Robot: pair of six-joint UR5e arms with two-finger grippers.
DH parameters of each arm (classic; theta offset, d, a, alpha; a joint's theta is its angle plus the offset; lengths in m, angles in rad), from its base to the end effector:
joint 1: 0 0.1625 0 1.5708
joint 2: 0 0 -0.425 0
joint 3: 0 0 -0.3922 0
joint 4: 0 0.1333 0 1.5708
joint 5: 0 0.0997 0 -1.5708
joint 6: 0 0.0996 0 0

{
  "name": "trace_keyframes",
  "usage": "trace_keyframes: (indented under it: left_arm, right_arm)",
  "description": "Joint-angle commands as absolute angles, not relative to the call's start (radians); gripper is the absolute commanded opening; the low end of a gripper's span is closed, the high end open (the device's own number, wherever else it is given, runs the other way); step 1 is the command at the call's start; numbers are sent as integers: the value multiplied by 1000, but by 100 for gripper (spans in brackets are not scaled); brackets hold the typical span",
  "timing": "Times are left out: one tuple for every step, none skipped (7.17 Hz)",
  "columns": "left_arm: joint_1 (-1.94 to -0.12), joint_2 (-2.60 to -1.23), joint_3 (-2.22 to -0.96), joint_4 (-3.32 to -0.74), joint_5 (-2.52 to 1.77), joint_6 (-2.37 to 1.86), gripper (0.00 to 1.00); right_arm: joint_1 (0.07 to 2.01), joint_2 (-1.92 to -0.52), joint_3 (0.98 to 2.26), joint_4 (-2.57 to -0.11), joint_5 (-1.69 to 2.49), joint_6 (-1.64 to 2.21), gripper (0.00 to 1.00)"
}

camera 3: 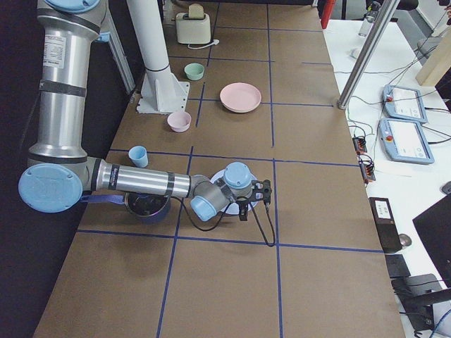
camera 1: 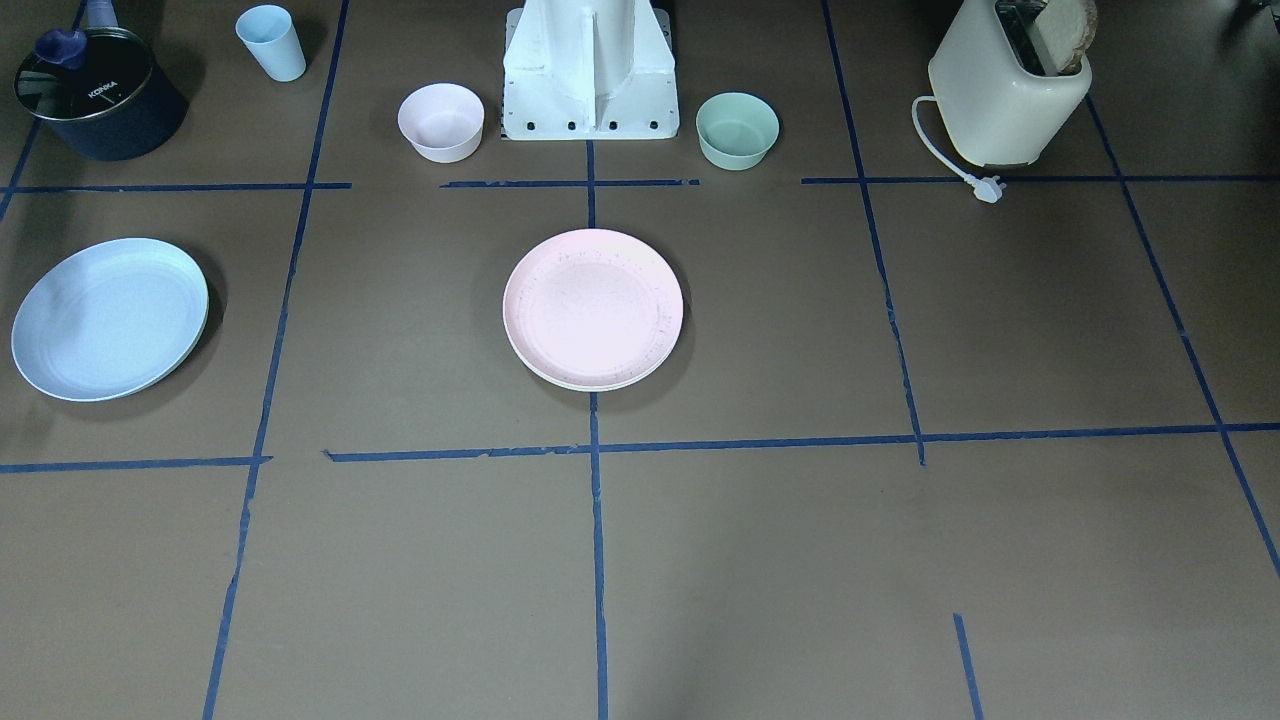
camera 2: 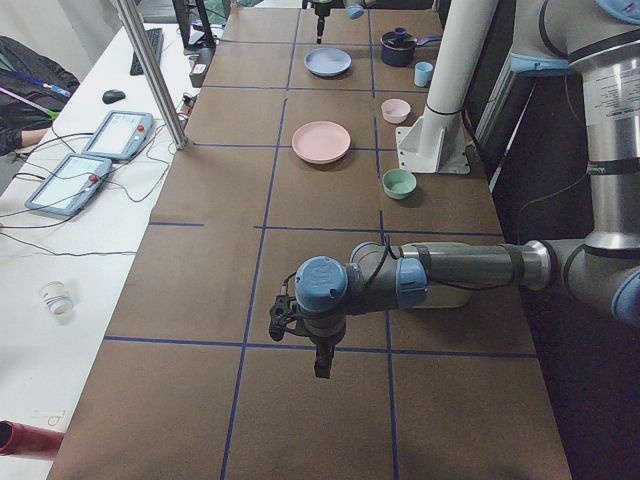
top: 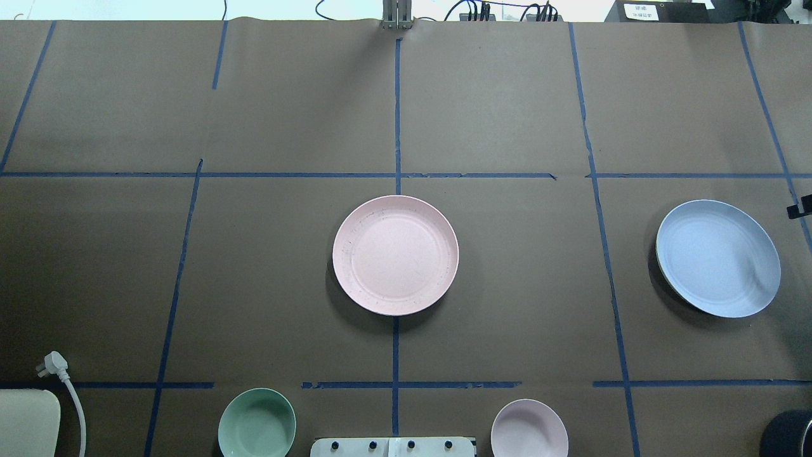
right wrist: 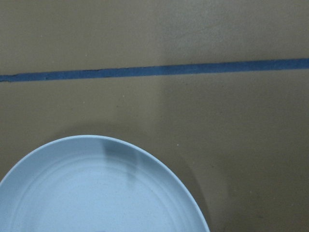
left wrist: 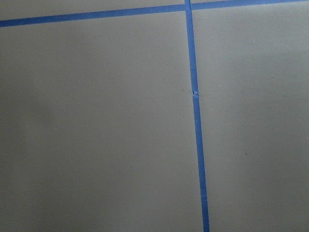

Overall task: Stack three plates with pink and blue
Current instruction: 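Move the right gripper to the light blue plate rim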

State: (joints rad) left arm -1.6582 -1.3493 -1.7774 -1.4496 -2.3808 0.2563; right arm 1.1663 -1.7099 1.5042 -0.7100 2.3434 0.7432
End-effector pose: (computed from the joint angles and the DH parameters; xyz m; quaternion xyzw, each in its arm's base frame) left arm -0.0948 -0.3814 0.6645 0.0057 0.3980 0.0507 0.9160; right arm -0.1175 -0.4365 0.6593 0.0566 -0.4614 0.0283 0.8849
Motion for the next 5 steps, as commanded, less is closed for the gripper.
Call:
trace_keyframes:
  left_arm:
    - [-1658,-1348,-1781,-1450,-2381,256,100]
    - [-1658,-1348,-1782,-1450,-2381,256,100]
    - [-1658,-1348,-1784,-1450,-2381,256,100]
    - [-1658,-1348,-1787,-1450,-2381,256,100]
    - [-1658,-1348,-1792,-1450,-2381,256,100]
  right_arm:
    - [1114,-1713,1479,-687,2326,762,98]
    - [1114,-1735,1479,-680,2326,759,94]
    - [1114,-1755,1465,-643,2324,759,92]
    - [1114,-1756,1435,-614,2319,759,89]
    - [1114,-1756,1419,-608,2313,759,73]
